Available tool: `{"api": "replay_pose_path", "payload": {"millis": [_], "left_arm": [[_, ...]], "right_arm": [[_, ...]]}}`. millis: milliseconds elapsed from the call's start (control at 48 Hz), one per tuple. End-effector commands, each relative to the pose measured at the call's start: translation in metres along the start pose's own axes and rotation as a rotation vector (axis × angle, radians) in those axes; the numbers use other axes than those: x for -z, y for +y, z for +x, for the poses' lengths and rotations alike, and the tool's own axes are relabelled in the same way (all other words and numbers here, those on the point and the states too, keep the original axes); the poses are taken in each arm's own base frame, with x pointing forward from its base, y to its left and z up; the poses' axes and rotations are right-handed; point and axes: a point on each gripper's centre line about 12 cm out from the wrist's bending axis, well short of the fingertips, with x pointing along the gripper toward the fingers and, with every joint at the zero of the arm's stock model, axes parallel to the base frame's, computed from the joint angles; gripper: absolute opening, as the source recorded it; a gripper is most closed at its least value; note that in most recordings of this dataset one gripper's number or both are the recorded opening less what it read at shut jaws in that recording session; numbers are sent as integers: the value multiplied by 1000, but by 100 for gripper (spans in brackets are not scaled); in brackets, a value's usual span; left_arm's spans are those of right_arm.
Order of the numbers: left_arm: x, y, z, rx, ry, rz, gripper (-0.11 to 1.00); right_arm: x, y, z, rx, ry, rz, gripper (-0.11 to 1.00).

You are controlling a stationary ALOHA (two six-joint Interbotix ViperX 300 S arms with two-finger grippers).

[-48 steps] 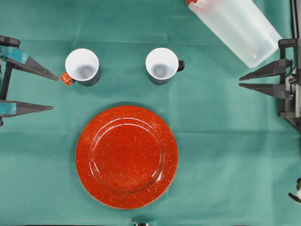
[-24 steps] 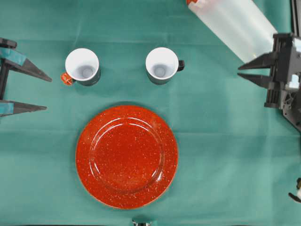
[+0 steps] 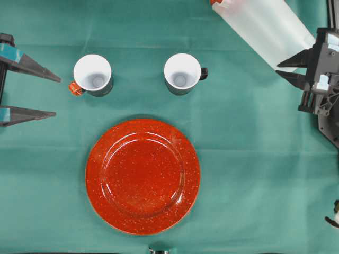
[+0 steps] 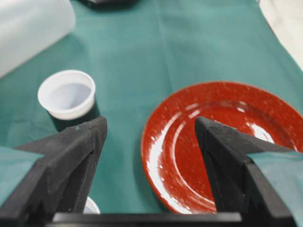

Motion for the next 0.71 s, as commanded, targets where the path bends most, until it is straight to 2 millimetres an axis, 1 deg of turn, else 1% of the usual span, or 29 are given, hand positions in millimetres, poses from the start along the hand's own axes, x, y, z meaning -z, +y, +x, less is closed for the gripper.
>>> {"api": "replay_pose_path", "payload": {"millis": [0, 188, 271, 459, 688], "left_arm": [[-9, 3, 3, -10, -19, -1, 73], [-6, 2, 10, -9, 1, -1, 73], [-5, 4, 13, -14, -1, -2, 73], [-9, 4, 17, -17, -28, -5, 73], [-12, 3, 20, -12, -56, -5, 73]], "right_arm": [[-11, 2, -3, -18, -38, 1, 23], [-27, 14, 1, -84, -168, -70, 23], [-31, 19, 4, -110, -197, -92, 23], [-29, 23, 14, -104, -151, -93, 23], [-22, 20, 16, -76, -78, -64, 23]]}}
